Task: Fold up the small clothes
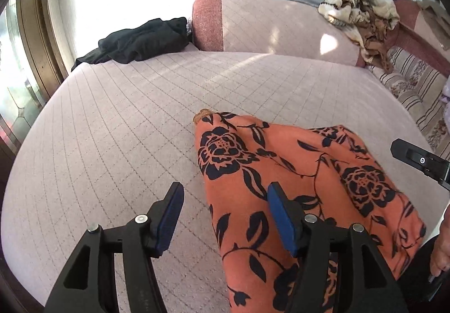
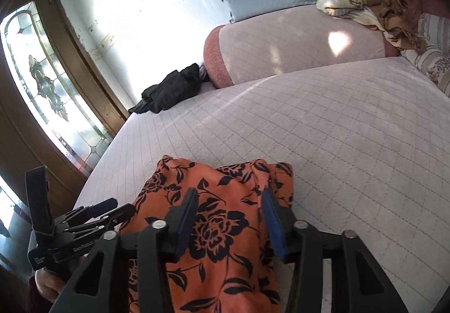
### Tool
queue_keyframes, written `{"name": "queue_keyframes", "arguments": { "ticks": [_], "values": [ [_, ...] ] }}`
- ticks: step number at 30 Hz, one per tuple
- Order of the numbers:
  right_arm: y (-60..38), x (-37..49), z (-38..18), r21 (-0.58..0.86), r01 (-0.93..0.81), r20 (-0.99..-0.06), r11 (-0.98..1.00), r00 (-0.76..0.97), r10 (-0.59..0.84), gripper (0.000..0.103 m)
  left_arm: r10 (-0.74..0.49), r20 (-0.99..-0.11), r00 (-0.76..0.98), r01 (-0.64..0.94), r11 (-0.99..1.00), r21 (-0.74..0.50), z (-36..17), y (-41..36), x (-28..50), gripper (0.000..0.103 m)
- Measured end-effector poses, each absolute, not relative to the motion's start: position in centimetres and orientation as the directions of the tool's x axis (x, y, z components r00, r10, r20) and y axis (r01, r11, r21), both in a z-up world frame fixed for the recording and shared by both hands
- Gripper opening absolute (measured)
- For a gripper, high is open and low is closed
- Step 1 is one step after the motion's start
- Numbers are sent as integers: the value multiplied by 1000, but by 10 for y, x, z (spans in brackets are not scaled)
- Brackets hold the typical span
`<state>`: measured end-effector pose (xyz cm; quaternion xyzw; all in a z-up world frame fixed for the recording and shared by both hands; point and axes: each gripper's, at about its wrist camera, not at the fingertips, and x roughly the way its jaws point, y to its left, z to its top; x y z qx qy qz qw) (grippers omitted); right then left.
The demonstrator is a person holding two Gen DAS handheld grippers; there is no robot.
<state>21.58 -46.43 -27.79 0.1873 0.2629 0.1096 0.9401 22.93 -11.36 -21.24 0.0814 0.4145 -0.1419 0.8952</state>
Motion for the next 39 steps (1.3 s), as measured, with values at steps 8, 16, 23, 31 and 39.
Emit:
{"name": "queue_keyframes", "arguments": {
  "ticks": [8,16,23,31,39],
  "values": [
    [-441,240,-322,399,-67,-622,914,713,324,38,-101,-785,611,316,940,125,-232,-123,226,66],
    [-442,169,-316,386,-123,-578,914,740,343,38,-126,-767,629,289,954,80,-220,-140,191,66],
    [-442,163,-334,395,-92,-622,914,706,339,39,-138,-773,619,258,965,34,-229,-151,160,66],
    [-455,135,-297,401,-102,-524,910,790,319,39,-99,-730,676,212,975,64,-201,-144,130,66],
    [-456,102,-260,315,-78,-435,946,874,216,59,-44,-660,750,154,982,109,-157,-150,110,83]
  ]
}}
